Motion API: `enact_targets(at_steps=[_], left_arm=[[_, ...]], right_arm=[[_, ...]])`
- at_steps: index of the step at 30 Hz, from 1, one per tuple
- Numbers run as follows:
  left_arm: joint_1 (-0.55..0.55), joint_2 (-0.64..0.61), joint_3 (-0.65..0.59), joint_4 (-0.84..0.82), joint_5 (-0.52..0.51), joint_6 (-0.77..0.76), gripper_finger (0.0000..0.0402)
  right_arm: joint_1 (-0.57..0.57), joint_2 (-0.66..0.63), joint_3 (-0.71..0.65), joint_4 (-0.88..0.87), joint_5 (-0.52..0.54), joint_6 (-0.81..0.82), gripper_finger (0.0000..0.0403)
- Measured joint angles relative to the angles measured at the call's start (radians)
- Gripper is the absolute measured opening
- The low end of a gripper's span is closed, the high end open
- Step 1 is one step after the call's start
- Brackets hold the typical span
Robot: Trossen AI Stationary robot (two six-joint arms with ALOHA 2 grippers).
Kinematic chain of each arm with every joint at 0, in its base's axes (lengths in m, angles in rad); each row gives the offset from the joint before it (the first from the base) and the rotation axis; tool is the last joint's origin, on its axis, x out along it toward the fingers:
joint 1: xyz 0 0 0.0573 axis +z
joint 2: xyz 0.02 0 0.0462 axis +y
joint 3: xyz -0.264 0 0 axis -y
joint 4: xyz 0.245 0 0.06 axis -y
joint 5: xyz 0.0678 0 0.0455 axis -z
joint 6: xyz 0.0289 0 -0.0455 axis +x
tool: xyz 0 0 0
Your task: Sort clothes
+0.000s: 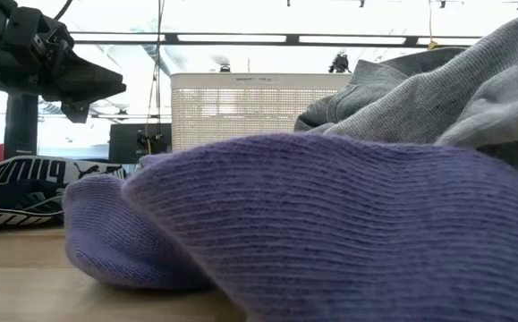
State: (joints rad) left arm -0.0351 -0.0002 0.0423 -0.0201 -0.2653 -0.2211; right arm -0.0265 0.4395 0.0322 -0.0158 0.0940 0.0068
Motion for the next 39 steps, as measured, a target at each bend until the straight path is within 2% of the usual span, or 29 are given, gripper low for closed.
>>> enact_targets(at_steps=[26, 39], left_arm=[[0.0, 0.0, 0.0, 0.0, 0.0, 0.0, 0.0108], [0.0, 0.0, 0.0, 0.0, 0.0, 0.0, 0.0108]], right_arm=[[0.0, 0.0, 0.0, 0.007, 0.0, 0.0, 0.0153], [0.0, 0.0, 0.0, 0.241, 0.014, 0.001, 0.0153]])
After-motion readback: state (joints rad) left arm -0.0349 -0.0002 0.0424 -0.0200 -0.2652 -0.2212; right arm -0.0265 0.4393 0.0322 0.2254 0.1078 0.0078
